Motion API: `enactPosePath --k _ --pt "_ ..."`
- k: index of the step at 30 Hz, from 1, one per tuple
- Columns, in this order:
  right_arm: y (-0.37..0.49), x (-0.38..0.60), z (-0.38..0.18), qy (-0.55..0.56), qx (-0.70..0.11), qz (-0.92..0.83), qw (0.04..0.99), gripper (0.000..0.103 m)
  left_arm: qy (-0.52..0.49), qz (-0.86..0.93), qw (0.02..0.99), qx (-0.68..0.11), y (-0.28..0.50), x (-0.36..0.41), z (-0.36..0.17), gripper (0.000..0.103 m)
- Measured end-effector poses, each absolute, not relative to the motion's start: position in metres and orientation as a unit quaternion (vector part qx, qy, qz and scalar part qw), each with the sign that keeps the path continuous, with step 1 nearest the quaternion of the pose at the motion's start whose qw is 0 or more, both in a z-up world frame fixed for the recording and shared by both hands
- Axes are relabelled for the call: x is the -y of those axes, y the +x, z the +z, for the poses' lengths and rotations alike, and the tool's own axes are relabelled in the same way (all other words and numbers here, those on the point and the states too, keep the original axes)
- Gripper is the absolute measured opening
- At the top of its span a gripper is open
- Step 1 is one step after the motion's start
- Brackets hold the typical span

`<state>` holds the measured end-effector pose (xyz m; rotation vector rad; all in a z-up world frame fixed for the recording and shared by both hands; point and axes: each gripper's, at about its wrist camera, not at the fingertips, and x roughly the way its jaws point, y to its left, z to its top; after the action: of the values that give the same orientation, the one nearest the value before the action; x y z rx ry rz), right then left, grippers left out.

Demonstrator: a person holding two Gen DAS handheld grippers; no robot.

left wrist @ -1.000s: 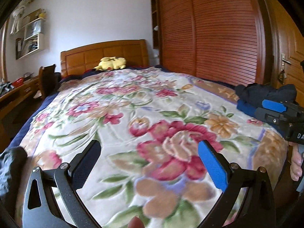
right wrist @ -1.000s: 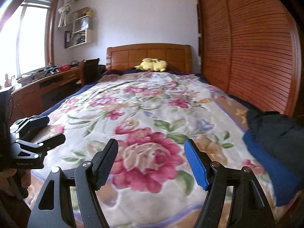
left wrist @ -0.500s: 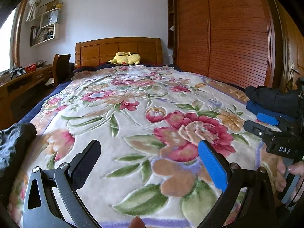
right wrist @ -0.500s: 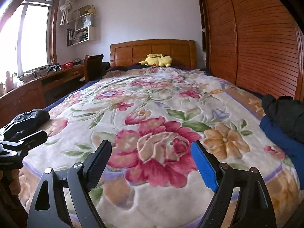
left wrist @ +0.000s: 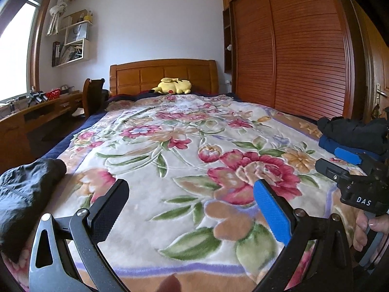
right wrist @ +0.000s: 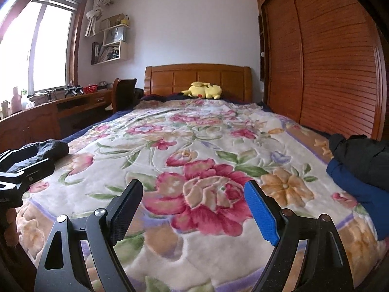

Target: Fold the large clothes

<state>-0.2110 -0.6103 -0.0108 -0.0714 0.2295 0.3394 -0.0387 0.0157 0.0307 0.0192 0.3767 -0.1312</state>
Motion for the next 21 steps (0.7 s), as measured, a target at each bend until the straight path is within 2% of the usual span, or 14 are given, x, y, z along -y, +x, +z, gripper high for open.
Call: enactPosePath --k 21 --pt "-0.216 0.605 -0.019 -0.026 -0.107 0.181 0.977 0.087 -0.019 -0.051 0.979 -0.198 -0.046 -0.022 0.016 0.102"
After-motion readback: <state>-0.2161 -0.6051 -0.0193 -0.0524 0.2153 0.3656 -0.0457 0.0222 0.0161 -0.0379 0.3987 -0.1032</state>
